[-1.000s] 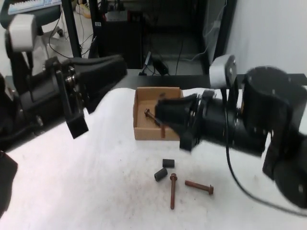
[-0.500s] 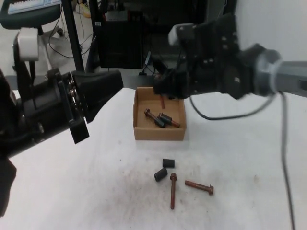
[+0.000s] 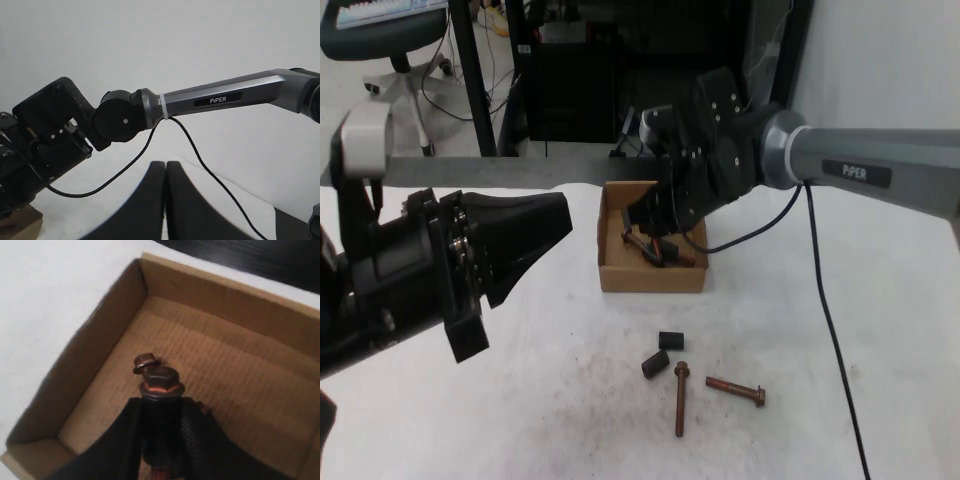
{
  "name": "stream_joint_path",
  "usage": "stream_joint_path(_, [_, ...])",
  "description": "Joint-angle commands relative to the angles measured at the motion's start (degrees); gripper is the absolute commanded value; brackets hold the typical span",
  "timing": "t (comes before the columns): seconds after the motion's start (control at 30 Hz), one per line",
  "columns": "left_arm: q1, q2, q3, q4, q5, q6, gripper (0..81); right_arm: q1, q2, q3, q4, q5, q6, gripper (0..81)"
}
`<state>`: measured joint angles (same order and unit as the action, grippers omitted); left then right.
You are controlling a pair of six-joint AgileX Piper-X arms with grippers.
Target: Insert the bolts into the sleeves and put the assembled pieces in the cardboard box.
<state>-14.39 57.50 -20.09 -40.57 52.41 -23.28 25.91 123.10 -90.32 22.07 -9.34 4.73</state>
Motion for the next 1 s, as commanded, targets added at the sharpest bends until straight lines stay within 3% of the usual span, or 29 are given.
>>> stream_joint_path(0.0, [0.1, -1.71, 0.14, -0.37, 0.43, -0.42, 0.3, -0.58, -0.24, -0.81, 0.5, 0.59, -0.45, 0.8])
stream_joint_path(0.17, [0.1, -1.88, 0.14, -0.37, 0.43, -0.42, 0.3, -0.68, -0.24, -0.81, 0.43, 0.35, -0.45, 3.6])
stream_joint_path(0.23, [0.1, -1.87, 0.14, -0.37, 0.43, -0.55, 0.3, -0.68, -0.24, -0.81, 0.67, -1.67, -1.02, 14.5])
stream_joint_path(0.33, [0.1, -1.87, 0.14, -0.37, 0.43, -0.84, 0.3, -0.68, -0.24, -0.81, 0.83, -4.76, -1.49, 37.7])
stream_joint_path(0.4, [0.1, -1.87, 0.14, -0.37, 0.43, -1.21, 0.3, -0.68, -0.4, -0.94, 1.12, -4.77, -1.49, 45.4])
stream_joint_path(0.5, [0.1, -1.87, 0.14, -0.37, 1.57, -1.21, 0.3, -0.68, -1.18, -0.94, 2.44, -4.77, -1.49, 41.0])
stream_joint_path(0.6, [0.1, -1.87, 0.14, 0.99, 2.92, -1.21, 0.3, -0.68, -3.55, -0.94, 3.67, -9.39, -1.49, 37.2])
stream_joint_path(0.7, [0.1, -1.87, 0.14, 4.38, 2.94, -1.21, 0.3, -0.68, -7.7, -0.94, 5.86, -13.73, -1.49, 37.2])
stream_joint_path(0.97, [-0.07, -1.71, -0.04, 17.58, 0.31, 4.79, 0.3, -0.68, -17.75, -0.51, 21.67, -13.78, -8.74, 37.2])
